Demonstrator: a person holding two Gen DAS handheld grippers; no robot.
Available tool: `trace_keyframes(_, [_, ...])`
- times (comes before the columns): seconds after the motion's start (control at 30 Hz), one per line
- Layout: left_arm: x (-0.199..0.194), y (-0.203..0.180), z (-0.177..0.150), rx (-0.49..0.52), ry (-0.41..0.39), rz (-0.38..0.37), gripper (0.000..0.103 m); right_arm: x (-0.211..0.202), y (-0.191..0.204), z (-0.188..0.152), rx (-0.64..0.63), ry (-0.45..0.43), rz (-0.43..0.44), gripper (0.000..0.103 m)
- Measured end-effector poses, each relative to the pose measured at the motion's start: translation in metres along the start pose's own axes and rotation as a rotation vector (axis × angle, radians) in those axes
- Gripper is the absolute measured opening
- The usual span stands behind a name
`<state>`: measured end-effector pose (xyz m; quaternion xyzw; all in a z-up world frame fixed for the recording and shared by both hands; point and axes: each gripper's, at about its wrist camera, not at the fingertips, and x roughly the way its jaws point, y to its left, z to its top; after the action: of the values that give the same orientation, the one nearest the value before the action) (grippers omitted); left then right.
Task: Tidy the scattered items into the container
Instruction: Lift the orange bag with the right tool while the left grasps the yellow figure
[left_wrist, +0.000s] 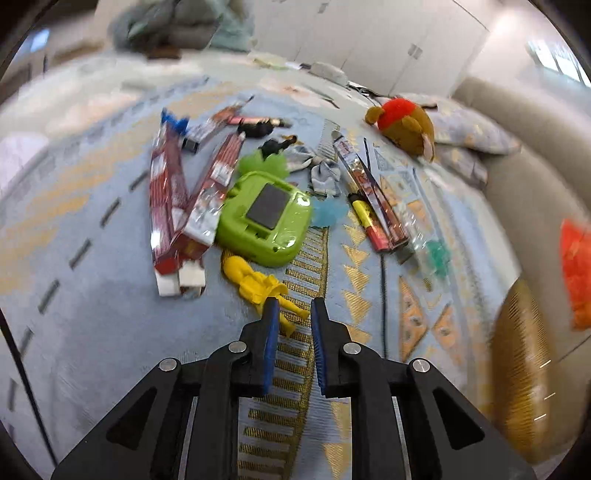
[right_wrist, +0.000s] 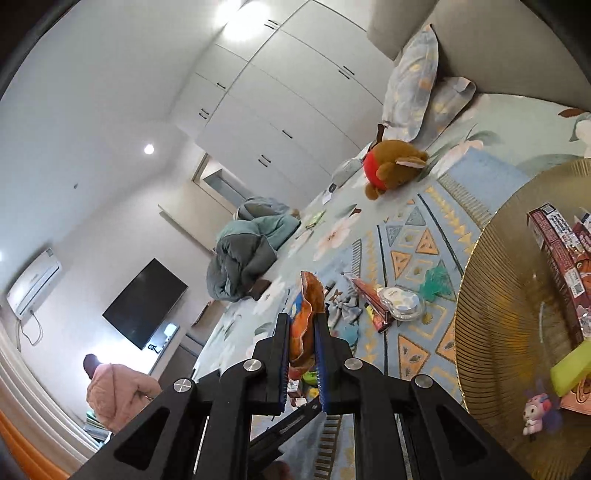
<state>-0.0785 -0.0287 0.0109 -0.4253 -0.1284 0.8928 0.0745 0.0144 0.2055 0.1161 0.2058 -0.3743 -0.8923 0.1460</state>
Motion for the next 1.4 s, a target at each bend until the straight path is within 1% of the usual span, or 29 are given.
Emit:
trace_keyframes(0.03, [-0.001,-0.008,-0.003,0.050,-0.017,0.034,0.014,-0.002,0.000,0.000,0.000,0.000,0.001,0.012])
trace_keyframes(0.07, [0.000,-0.012,-0.006,0.084,-0.025,0.053,0.013,-0.004,-0.001,0.000,-0.004,-0.002,0.001,0.012])
trace_keyframes(0.13, [-0.003,-0.008,-0.005,0.093,-0.027,0.051,0.013,-0.012,-0.001,0.001,-0.016,-0.016,-0.002,0.012])
trace_keyframes(0.2, [-0.008,0.001,-0.003,0.039,-0.023,0.012,0.011,-0.018,-0.001,0.002,-0.019,-0.031,0.000,0.012])
trace_keyframes(0.27, [-0.016,0.008,-0.002,0.008,-0.035,0.000,0.010,-0.027,-0.001,0.005,-0.012,-0.048,0.014,0.012])
trace_keyframes(0.4, [-0.028,0.014,-0.007,0.029,-0.048,0.015,0.008,-0.039,-0.002,0.010,0.002,-0.070,0.026,0.012])
trace_keyframes(0.47, [-0.032,0.020,-0.007,0.017,-0.049,0.022,0.008,-0.045,-0.003,0.011,0.017,-0.082,0.032,0.012])
trace_keyframes(0.57, [-0.041,0.040,-0.006,-0.048,-0.050,0.043,0.008,-0.053,-0.003,0.011,0.031,-0.095,0.037,0.012])
trace_keyframes(0.67, [-0.042,0.060,-0.006,-0.110,-0.018,0.051,0.008,-0.058,-0.002,0.011,0.034,-0.100,0.043,0.012])
trace_keyframes(0.7, [-0.042,0.067,-0.006,-0.150,-0.008,0.025,0.008,-0.058,-0.002,0.011,0.035,-0.099,0.045,0.012])
trace_keyframes(0.77, [-0.041,0.076,-0.004,-0.239,0.001,-0.076,0.010,-0.058,-0.002,0.011,0.044,-0.094,0.048,0.012])
trace_keyframes(0.8, [-0.039,0.076,-0.001,-0.263,0.010,-0.110,0.012,-0.058,-0.001,0.010,0.050,-0.088,0.048,0.012])
trace_keyframes(0.83, [-0.037,0.073,0.002,-0.259,0.012,-0.112,0.017,-0.057,-0.001,0.009,0.056,-0.083,0.048,0.012])
trace_keyframes(0.87, [-0.033,0.068,0.004,-0.247,0.010,-0.104,0.022,-0.057,-0.001,0.008,0.060,-0.078,0.049,0.012])
trace_keyframes(0.93, [-0.022,0.056,0.008,-0.233,0.021,-0.093,0.023,-0.055,-0.001,0.006,0.067,-0.069,0.050,0.012])
trace_keyframes(1.0, [-0.005,0.047,0.010,-0.247,0.061,-0.089,0.024,-0.054,-0.001,0.004,0.068,-0.062,0.043,0.012])
trace_keyframes(1.03, [0.005,0.044,0.011,-0.265,0.078,-0.088,0.027,-0.055,0.000,0.002,0.064,-0.061,0.033,0.012])
trace_keyframes(1.07, [0.010,0.040,0.011,-0.285,0.051,-0.079,0.027,-0.054,0.000,0.002,0.061,-0.060,0.029,0.012])
trace_keyframes(1.1, [0.012,0.036,0.011,-0.283,0.015,-0.048,0.027,-0.054,0.001,0.001,0.056,-0.058,0.024,0.012])
trace_keyframes(1.2, [0.018,0.020,0.013,-0.198,-0.016,0.036,0.027,-0.054,0.003,0.000,0.041,-0.060,0.020,0.012])
trace_keyframes(1.23, [0.018,0.017,0.013,-0.175,-0.023,0.054,0.028,-0.054,0.004,0.000,0.039,-0.064,0.020,0.012])
trace_keyframes(1.33, [0.018,0.011,0.011,-0.125,-0.038,0.079,0.027,-0.054,0.006,0.000,0.023,-0.073,0.008,0.012])
trace_keyframes(1.4, [0.016,0.013,0.011,-0.124,-0.035,0.068,0.026,-0.053,0.004,-0.001,0.032,-0.068,0.006,0.012])
